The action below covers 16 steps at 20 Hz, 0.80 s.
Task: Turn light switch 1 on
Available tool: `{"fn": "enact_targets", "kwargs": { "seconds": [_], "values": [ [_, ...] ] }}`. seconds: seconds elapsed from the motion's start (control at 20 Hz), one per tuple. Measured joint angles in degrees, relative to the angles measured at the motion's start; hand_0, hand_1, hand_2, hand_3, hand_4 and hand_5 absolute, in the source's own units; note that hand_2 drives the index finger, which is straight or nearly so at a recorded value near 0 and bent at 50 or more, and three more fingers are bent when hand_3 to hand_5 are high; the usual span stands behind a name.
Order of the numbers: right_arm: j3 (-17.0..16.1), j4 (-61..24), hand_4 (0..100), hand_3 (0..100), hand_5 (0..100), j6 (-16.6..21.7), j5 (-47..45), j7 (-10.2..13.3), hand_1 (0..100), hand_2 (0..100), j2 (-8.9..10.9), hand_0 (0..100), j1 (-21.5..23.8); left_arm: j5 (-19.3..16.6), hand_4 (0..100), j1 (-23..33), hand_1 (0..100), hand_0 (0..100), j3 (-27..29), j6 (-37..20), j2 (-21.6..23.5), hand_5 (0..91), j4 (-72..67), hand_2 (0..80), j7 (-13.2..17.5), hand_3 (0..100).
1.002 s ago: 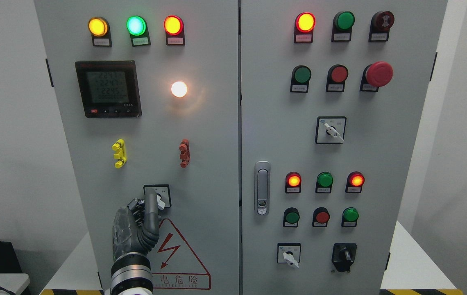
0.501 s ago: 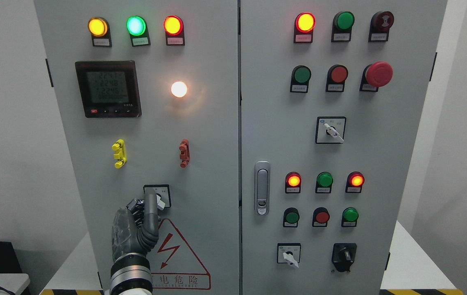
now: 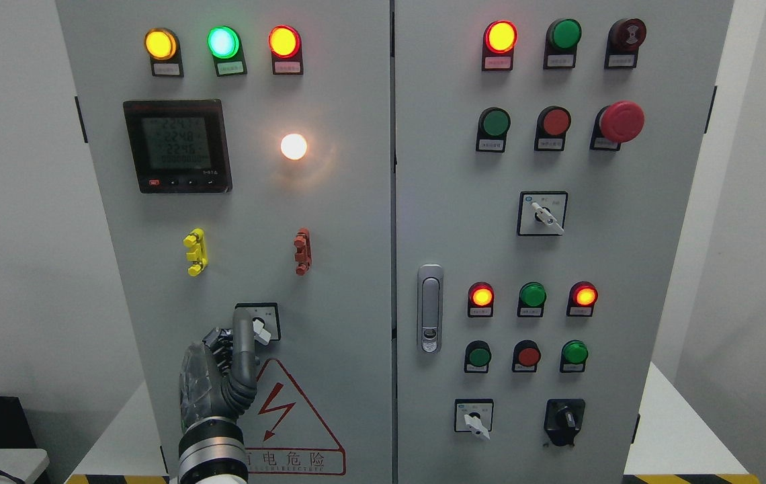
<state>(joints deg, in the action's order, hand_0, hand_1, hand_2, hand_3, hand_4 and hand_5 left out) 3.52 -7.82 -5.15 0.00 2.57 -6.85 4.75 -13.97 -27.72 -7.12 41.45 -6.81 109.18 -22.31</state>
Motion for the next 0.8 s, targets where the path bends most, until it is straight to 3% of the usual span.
{"fn": "enact_targets", "kwargs": {
  "seconds": [0.8],
  "values": [
    [0.0,0.0,0,0,0,0.0,0.0,0.0,39,0,0.0,12,0.0,0.0,88,1.2,10,35,0.0,-0.2,0.0,84.7,0.8,59.4,-0.2,86]
  ]
}}
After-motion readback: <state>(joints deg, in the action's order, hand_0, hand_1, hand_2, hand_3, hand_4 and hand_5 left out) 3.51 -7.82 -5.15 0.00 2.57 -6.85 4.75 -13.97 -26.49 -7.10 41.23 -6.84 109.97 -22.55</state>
